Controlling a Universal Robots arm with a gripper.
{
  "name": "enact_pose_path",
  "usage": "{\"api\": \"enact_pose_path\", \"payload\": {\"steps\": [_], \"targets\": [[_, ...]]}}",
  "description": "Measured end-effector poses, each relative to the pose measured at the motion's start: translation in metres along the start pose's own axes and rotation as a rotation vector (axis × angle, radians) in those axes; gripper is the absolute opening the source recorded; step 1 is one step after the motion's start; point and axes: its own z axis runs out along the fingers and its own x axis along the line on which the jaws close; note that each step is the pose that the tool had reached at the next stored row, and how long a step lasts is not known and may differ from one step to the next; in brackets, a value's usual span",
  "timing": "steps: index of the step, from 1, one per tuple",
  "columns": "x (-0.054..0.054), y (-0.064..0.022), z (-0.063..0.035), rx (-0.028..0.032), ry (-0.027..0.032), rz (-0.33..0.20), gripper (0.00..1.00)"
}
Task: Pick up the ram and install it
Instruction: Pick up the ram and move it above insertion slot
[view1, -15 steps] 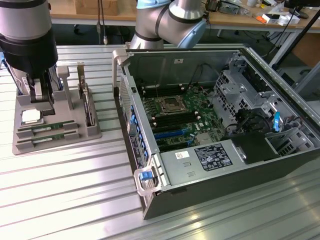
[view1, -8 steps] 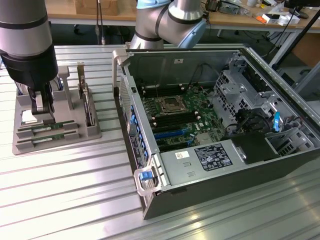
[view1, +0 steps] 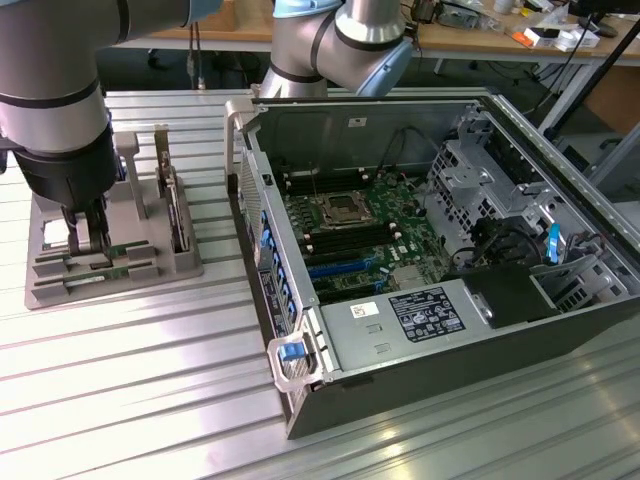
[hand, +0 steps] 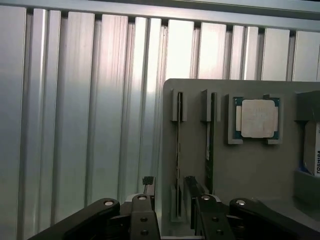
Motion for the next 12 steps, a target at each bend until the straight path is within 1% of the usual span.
{"api": "enact_pose_path", "payload": {"steps": [1,9,10,12], "targets": [[0.0,0.0004,0.0031,0.0001,0.0,0.0,0.36],[0.001,0.0011,0.0175,0.0001,0.0,-0.001,0.36],[0.001,0.0012,0.0199,-0.0001,0.0001,-0.002,0.36],[0.001,0.0026,0.0286,0.0,0.0001,-0.004,0.36]]}}
